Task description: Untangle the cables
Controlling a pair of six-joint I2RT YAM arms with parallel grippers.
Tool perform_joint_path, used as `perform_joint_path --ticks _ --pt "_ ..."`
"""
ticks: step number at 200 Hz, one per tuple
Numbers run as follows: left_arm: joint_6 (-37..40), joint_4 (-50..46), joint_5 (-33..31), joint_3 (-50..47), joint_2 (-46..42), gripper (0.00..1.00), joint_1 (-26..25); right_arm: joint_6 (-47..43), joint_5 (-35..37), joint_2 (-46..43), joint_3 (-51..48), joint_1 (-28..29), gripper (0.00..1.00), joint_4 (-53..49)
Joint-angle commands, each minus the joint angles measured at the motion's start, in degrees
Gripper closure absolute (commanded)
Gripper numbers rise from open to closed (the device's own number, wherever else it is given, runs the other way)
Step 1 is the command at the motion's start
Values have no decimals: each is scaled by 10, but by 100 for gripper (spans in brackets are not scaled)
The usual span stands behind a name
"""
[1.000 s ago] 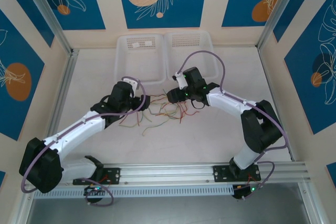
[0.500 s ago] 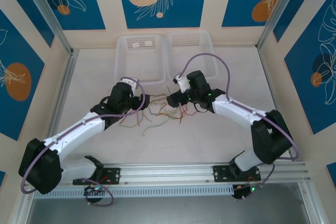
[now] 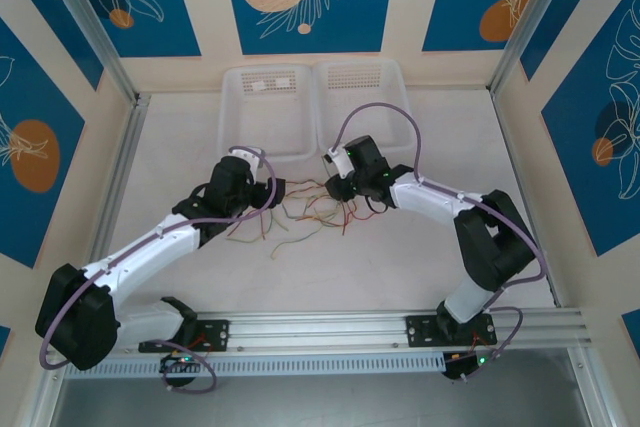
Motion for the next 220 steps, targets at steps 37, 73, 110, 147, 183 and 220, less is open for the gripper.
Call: perform_joint_path --ticks 37,73,110,147,183,220 --pt "0 5 -37 -13 -25 16 1 -3 89 3 79 16 100 -64" --pt "1 14 -43 -18 -24 16 1 -9 193 -4 108 60 100 -79" --pt "8 14 -33 -14 -27 16 1 -26 270 -16 135 87 100 -87" --pt "16 19 -32 -19 -37 16 1 -39 298 -45 146 90 100 -97" --pt "20 21 -29 -21 -45 16 1 -45 308 -94 146 96 100 -106" --pt "36 34 -22 -22 -57 16 1 -52 283 -157 140 104 100 -109"
